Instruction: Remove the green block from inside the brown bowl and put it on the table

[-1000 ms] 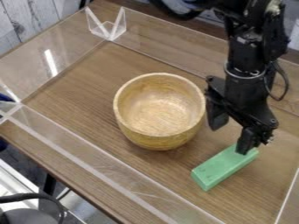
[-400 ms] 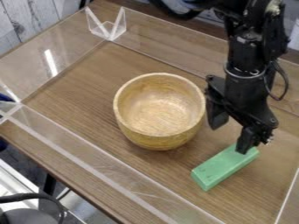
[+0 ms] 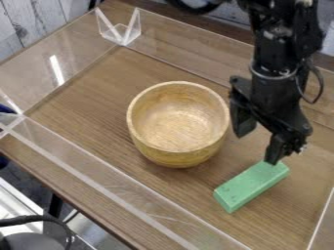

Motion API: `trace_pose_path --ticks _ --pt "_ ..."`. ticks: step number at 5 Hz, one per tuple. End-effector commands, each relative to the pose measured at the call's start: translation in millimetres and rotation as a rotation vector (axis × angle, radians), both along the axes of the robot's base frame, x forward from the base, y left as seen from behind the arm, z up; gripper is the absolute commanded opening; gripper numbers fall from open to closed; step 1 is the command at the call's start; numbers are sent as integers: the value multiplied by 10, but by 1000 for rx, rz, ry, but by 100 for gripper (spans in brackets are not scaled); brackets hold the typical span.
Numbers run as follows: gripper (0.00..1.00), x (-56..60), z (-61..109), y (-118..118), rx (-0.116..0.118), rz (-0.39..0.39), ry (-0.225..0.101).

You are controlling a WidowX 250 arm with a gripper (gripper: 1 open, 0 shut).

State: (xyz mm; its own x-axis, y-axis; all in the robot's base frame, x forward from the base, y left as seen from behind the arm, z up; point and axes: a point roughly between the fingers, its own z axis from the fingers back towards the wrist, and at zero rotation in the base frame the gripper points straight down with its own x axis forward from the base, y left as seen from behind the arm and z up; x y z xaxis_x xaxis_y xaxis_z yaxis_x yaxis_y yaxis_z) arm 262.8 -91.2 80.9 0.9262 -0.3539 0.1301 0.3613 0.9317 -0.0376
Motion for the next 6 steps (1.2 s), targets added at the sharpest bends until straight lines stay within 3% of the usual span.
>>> trace_pose_path --ticks 1,2,3,4,5,6 --pt "100 121 441 100 -12 44 -125" --pt "100 194 740 263 6 100 -172" --pt "100 391 852 466 22 168 -188" --pt "0 398 658 412 22 162 -166" --pt "0 430 440 361 24 151 -137" --pt "0 488 204 314 26 135 -85"
